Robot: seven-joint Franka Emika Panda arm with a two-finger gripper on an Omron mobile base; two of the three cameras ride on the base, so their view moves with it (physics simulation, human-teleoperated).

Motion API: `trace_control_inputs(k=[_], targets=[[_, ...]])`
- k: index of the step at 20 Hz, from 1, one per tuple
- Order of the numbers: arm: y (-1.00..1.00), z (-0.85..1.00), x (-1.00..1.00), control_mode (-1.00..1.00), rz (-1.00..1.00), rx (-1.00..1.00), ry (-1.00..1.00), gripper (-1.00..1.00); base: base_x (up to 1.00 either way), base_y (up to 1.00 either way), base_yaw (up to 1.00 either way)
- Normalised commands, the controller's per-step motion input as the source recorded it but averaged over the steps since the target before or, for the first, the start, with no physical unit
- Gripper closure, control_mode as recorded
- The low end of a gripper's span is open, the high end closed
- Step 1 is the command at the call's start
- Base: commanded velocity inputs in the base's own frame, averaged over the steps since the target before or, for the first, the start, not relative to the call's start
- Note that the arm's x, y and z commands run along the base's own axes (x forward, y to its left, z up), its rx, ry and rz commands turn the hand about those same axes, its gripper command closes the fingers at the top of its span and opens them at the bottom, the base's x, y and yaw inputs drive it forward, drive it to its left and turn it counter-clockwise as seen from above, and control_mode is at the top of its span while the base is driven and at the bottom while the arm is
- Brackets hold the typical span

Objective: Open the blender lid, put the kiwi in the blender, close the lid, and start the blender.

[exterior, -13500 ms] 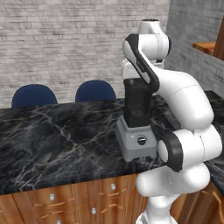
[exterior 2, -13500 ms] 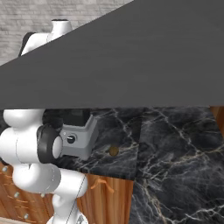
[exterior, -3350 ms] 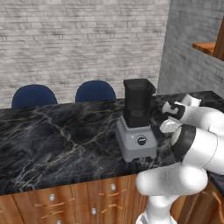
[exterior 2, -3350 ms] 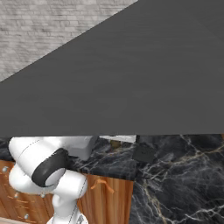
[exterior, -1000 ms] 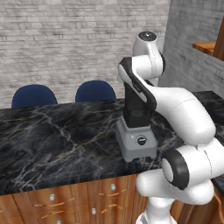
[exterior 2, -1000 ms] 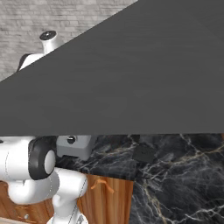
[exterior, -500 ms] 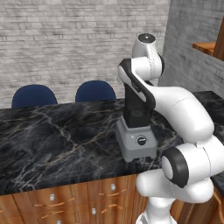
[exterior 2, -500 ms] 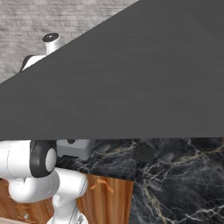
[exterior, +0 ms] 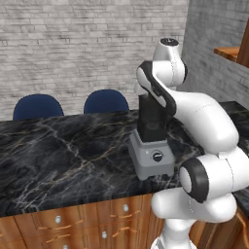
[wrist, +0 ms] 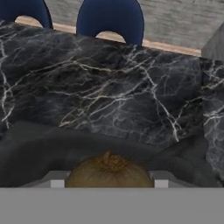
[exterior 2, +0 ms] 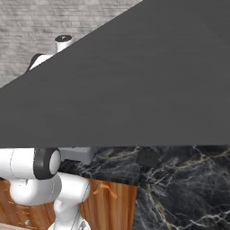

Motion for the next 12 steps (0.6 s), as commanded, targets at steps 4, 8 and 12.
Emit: trace_control_inputs(k=[4, 8, 12], targets=[[0.03, -0.34, 0.18, -1.00, -0.09, 0.00, 0.14, 1.00, 0.00, 0.00, 0.00], [0.14, -0.34, 0.12, -1.00, -0.09, 0.00, 0.09, 1.00, 0.00, 0.00, 0.00], [0.01, -0.46, -0.03, -1.00, -0.08, 0.00, 0.03, -1.00, 0.00, 0.00, 0.00]])
